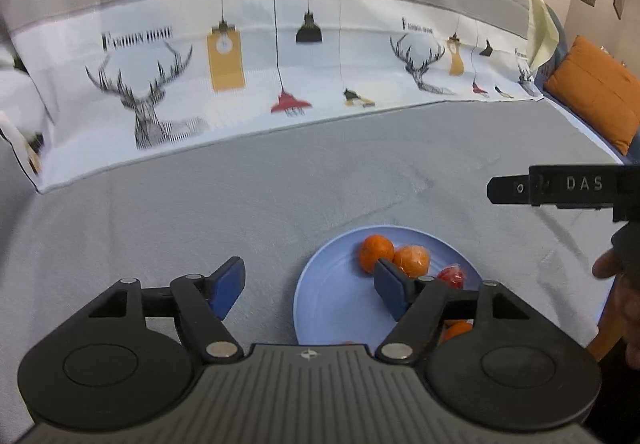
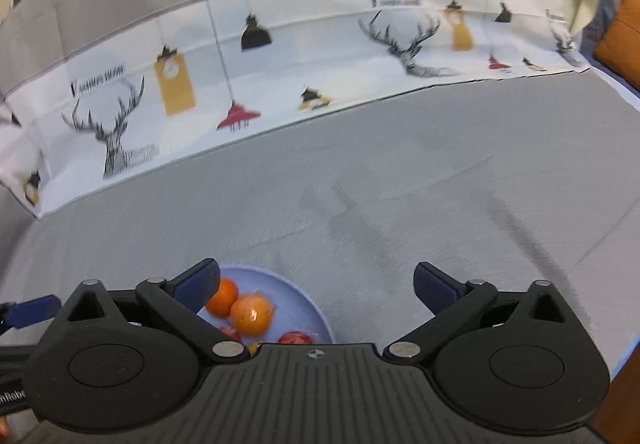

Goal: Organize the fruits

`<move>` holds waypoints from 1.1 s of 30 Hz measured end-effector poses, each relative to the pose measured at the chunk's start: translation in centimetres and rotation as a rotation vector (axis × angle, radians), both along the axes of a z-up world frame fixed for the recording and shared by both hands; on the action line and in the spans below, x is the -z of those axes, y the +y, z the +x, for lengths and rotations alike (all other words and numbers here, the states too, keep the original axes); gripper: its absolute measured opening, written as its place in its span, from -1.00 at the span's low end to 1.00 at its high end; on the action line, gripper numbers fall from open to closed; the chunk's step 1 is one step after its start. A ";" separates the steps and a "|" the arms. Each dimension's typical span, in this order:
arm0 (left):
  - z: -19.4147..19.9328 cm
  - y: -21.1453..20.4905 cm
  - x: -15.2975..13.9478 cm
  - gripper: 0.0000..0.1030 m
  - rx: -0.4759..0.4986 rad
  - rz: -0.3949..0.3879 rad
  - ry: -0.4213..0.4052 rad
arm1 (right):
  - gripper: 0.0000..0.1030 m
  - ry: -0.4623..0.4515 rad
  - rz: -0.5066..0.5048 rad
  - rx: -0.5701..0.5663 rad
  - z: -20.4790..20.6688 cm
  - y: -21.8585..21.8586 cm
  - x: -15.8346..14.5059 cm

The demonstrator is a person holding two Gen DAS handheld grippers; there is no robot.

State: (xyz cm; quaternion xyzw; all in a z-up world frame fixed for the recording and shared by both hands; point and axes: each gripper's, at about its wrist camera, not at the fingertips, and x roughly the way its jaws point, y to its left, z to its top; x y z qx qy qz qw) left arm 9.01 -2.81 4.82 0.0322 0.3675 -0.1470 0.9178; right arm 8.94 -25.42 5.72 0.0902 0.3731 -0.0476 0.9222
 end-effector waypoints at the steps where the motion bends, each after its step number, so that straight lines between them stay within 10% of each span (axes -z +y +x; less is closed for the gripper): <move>1: -0.4 -0.1 -0.3 0.52 0.002 0.001 -0.011 | 0.99 -0.004 -0.003 -0.005 -0.2 -0.1 -0.2; 7: -2.8 0.2 -1.3 0.99 -0.057 -0.031 0.000 | 0.99 0.004 -0.023 -0.048 -2.6 0.5 -1.7; 14: -6.1 0.5 -0.3 0.99 -0.222 -0.008 0.149 | 0.99 0.003 0.028 -0.113 -7.9 1.3 -2.9; 33: -4.2 0.7 2.0 0.99 -0.236 -0.023 0.263 | 0.99 0.132 -0.036 -0.137 -5.7 3.2 0.0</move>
